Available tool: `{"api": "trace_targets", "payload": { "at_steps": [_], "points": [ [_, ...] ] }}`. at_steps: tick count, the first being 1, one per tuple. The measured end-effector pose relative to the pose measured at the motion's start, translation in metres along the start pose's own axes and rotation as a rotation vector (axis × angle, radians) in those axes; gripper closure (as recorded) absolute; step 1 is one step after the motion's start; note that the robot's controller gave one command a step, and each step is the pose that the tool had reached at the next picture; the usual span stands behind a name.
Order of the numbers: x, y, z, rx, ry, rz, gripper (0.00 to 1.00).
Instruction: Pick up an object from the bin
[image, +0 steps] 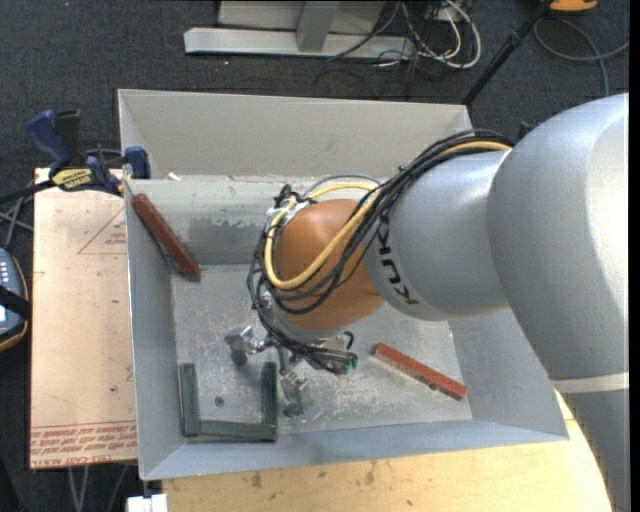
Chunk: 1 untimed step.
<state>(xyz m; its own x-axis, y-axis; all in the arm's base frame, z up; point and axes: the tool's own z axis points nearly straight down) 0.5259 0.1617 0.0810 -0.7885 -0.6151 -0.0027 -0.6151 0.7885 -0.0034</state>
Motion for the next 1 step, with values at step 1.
{"api": "trace_targets", "payload": {
  "at_steps": [1],
  "points": [
    [0.0237, 0.0053, 0.01, -0.005, -0.001, -0.172, 1.0]
  ]
}}
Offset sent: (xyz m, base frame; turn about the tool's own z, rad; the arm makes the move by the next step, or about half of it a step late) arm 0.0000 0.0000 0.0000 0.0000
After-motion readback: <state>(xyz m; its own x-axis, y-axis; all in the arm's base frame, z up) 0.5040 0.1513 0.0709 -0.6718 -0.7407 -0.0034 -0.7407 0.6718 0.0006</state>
